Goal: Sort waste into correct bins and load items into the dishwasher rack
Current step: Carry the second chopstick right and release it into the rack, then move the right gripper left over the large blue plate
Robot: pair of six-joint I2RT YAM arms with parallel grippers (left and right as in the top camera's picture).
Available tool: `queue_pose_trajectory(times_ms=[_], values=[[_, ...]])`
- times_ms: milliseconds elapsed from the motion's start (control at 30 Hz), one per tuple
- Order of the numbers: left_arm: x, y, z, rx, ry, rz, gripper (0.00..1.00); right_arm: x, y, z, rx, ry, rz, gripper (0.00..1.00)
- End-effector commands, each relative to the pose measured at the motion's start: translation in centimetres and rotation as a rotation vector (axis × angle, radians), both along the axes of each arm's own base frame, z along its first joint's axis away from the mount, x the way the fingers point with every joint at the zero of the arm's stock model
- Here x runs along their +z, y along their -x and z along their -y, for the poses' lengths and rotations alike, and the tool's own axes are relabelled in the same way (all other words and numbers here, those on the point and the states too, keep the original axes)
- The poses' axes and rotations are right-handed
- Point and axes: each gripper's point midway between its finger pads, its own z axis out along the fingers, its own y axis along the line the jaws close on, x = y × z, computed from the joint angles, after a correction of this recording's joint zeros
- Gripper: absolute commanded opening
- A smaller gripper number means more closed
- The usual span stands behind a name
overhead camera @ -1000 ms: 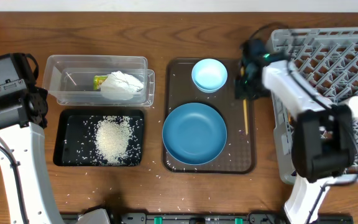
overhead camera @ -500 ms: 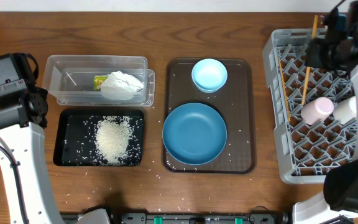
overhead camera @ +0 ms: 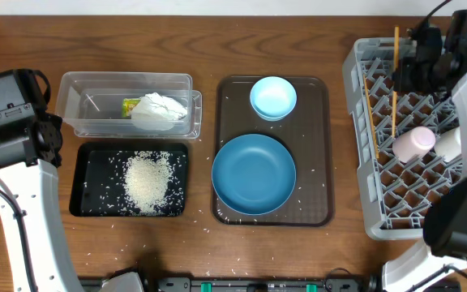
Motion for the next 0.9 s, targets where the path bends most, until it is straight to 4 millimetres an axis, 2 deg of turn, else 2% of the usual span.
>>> queue_pose_trajectory(times_ms=[0, 200, 333, 433, 567, 700, 767, 833, 867], values=[[0.1, 0.1, -0.2, 0.009, -0.006, -0.002, 0.89, -2.2, -0.1, -0.8, 0.038, -0.050, -0.041, 0.03], [0.1, 0.1, -0.2, 0.009, -0.006, -0.002, 0.89, -4.2, -0.3, -1.3, 0.046, -0.066, -0.087, 0.18], [0.1, 0.1, -0.2, 0.009, -0.006, -0.002, 0.89, -4.0, -0.2, -1.4, 0.029, -0.074, -0.089, 0.31], [0.1, 0.1, -0.2, 0.009, -0.006, -0.002, 0.89, -3.5, 0.0, -1.5, 0.021, -0.081, -0.096, 0.35], [0.1, 0.1, -0.2, 0.009, -0.006, -0.002, 0.89, -2.1, 0.4, -2.2, 0.011, -0.099, -0.093, 0.39], [0.1, 0.1, -0.2, 0.009, -0.006, -0.002, 0.89, 0.6, 1.0, -3.6, 0.030, -0.112, -0.050, 0.45], [0.1, 0.1, -0.2, 0.009, -0.006, -0.002, 0.89, 2.0, 1.5, -4.3, 0.037, -0.111, -0.027, 0.52], [0.1, 0.1, -0.2, 0.009, -0.006, -0.002, 0.89, 3.3, 2.0, -4.9, 0.039, -0.113, -0.008, 0.63], [0.1, 0.1, -0.2, 0.009, -0.006, -0.002, 0.89, 3.9, 2.3, -5.3, 0.045, -0.115, 0.001, 0.64]])
